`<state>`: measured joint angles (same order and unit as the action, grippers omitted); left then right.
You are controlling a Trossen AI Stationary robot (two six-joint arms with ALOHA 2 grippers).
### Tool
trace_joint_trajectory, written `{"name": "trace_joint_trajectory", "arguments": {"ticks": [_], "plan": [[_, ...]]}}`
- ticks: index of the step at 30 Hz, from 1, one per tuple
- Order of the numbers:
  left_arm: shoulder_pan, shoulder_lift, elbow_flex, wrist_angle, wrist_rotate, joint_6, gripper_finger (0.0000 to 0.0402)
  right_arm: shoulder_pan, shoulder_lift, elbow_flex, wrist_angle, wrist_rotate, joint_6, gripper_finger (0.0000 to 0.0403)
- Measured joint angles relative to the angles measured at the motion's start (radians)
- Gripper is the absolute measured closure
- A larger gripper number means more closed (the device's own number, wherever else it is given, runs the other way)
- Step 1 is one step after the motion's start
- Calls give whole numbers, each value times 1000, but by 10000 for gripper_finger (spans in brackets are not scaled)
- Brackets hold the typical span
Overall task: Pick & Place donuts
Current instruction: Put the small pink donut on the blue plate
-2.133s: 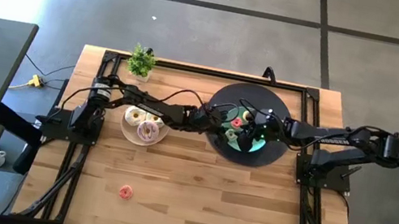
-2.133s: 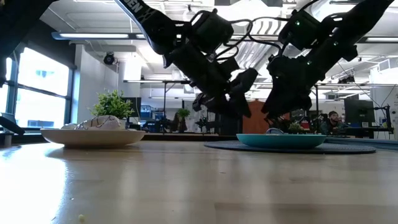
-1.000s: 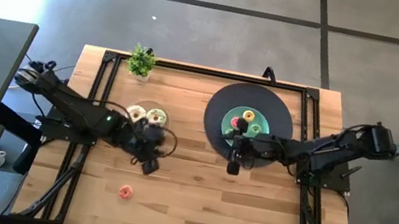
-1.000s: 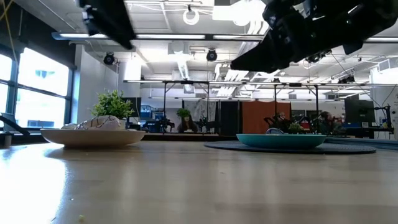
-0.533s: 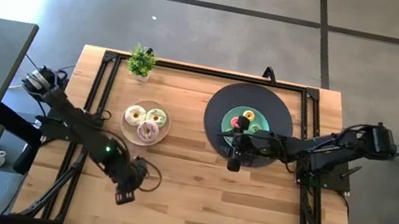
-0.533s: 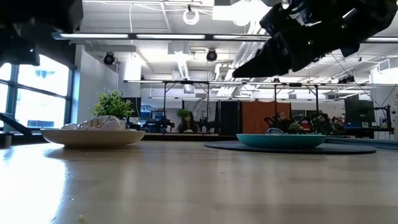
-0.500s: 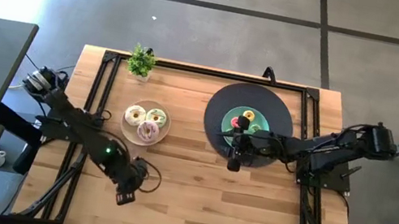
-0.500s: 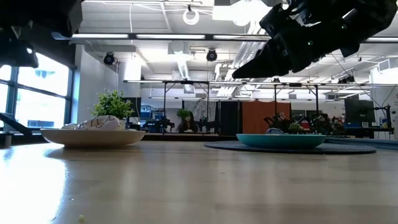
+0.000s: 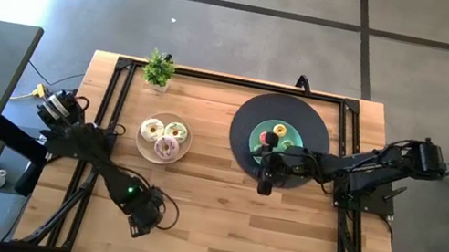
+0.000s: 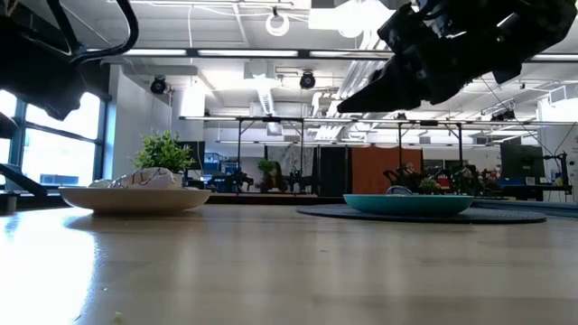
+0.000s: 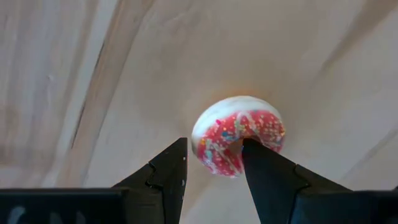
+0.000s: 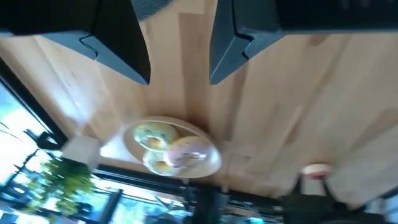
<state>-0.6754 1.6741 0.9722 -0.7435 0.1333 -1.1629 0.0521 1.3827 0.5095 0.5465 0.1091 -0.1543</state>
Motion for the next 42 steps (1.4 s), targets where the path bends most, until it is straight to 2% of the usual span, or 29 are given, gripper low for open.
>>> {"name": "trace_joint_trajectory", "arguments": {"ticks": [7, 11, 13, 16, 19, 21, 25, 27, 31, 35, 42], "plan": [[1, 13, 1, 42, -37, 55, 266, 0, 0, 0, 30, -130, -56, 256], [1, 13, 8, 41, -126, 87, 314, 1, -1, 0, 48, -257, -100, 260], [18, 13, 8, 40, -163, 93, 346, 6, 0, 0, 42, -319, -179, 261], [79, 13, 11, 68, -168, 88, 387, 29, 0, 0, 42, -356, -351, 261], [177, 13, 22, 158, -178, 134, 392, 61, -1, 0, 50, -357, -521, 261], [251, 13, 24, 256, -171, 216, 384, 85, 0, 0, 49, -340, -597, 261], [402, 13, 36, 508, -81, 454, 380, 135, 0, 0, 26, -252, -698, 261], [465, 13, 51, 584, -23, 548, 384, 160, 0, 0, 8, -200, -754, 261], [566, 13, 99, 625, 39, 639, 390, 195, 0, 0, -8, -115, -828, 261], [628, 13, 130, 622, 84, 685, 391, 199, 0, 0, -8, -93, -838, 261], [635, 13, 148, 687, 122, 688, 392, 170, 0, 0, 4, -115, -876, 261]]}}
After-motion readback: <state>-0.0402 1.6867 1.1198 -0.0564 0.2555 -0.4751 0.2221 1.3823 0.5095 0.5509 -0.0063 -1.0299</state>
